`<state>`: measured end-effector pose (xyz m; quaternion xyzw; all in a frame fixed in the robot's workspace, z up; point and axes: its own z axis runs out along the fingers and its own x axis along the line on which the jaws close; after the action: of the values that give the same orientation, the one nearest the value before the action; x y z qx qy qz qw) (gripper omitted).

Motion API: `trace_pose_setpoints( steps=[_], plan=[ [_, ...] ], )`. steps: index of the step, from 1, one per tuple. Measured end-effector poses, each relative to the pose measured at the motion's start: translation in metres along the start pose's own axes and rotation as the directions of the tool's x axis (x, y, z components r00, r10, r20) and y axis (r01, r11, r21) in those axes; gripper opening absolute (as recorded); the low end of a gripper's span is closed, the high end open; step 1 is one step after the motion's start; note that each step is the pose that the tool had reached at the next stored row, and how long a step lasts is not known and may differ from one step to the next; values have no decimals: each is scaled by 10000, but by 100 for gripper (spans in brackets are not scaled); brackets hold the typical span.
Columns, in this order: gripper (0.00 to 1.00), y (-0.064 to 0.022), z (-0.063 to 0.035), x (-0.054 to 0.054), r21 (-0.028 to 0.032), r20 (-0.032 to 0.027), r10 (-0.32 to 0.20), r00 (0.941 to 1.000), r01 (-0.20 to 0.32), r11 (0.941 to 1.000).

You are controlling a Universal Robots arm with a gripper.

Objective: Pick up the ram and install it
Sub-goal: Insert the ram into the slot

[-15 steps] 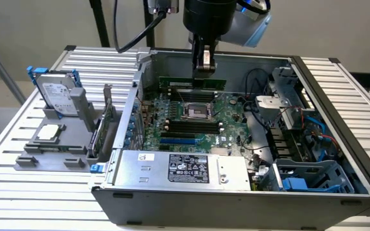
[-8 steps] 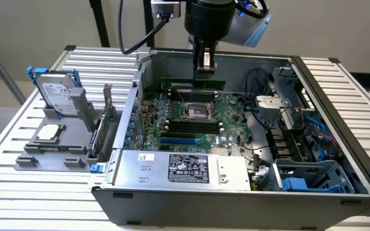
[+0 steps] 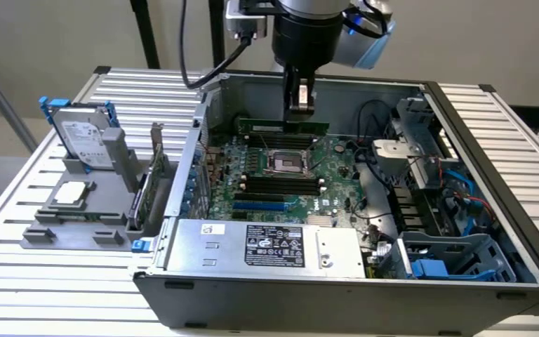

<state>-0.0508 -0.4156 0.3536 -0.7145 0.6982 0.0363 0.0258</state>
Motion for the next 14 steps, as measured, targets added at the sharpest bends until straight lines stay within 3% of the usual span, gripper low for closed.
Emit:
trace_pose_setpoints(
  steps=[5, 8, 14],
  plan=[
    [14, -5, 90, 8, 0, -8, 0, 10000, 0, 10000],
    [14, -7, 137, 12, -2, -45, 0, 10000, 0, 10000],
    [14, -51, 206, 19, -5, -216, 3, 9998, -3, 10000]
  ],
)
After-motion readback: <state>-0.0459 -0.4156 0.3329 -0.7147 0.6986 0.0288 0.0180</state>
